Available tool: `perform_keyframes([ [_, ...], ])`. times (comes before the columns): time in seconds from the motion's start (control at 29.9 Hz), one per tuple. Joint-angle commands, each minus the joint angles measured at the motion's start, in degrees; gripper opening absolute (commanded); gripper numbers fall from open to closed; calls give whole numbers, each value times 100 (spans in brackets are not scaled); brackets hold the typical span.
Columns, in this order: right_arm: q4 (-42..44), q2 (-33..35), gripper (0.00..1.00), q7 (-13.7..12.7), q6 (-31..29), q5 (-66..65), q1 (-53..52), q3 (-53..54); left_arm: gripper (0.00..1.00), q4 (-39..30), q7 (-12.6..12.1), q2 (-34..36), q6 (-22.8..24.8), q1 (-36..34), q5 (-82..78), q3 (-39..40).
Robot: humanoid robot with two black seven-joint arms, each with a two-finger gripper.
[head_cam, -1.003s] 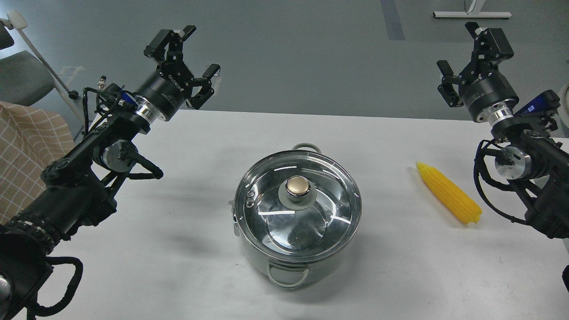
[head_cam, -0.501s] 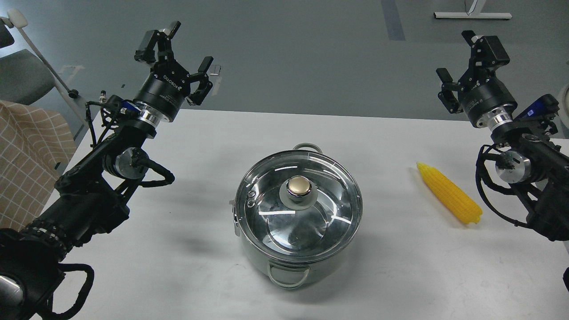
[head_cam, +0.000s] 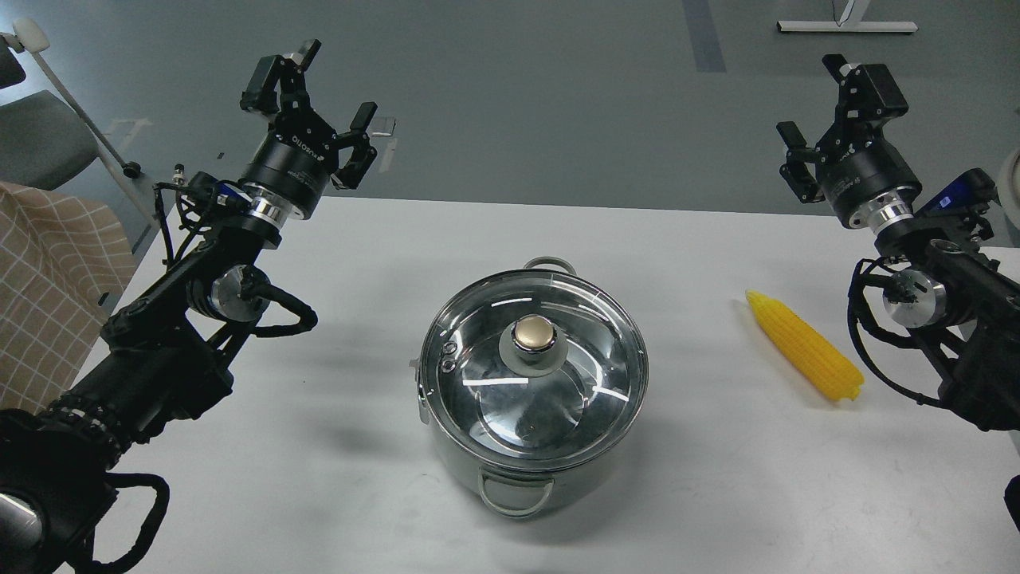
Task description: Open pot and put corn in
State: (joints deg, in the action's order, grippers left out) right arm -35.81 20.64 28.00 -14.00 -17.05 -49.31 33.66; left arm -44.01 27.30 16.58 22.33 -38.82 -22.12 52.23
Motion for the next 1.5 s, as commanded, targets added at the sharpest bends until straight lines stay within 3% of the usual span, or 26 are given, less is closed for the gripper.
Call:
perform_keyframes([
  [0.0, -13, 2, 100, 0, 2, 0, 0, 0, 98, -19, -14, 47, 26, -3, 6, -2],
  [0.17, -13, 2, 100, 0, 2, 0, -27, -8, 98, -46, -5, 64, 44, -20, -20, -2],
  [0.3, -22, 46, 100, 0, 11, 0, -35, -8, 98, -635, 12, 372, 0, -100, -741, 6],
  [0.7, -83, 46, 100, 0, 46, -9, -35, -17, 98, -4068, 70, 1865, -431, -91, -5851, 86],
  [0.9, -101, 55, 100, 0, 64, -9, 0, -17, 98, -5028, 70, 2252, -667, -21, -8557, -20],
  [1.24, -127, 63, 100, 0, 108, -9, 35, -17, 98, -5223, 70, 2253, -1493, 50, -10288, -1257],
  [1.47, -198, 142, 100, 0, 108, -9, 97, -17, 98, -5161, 70, 2104, -1626, 103, -10288, -1909],
])
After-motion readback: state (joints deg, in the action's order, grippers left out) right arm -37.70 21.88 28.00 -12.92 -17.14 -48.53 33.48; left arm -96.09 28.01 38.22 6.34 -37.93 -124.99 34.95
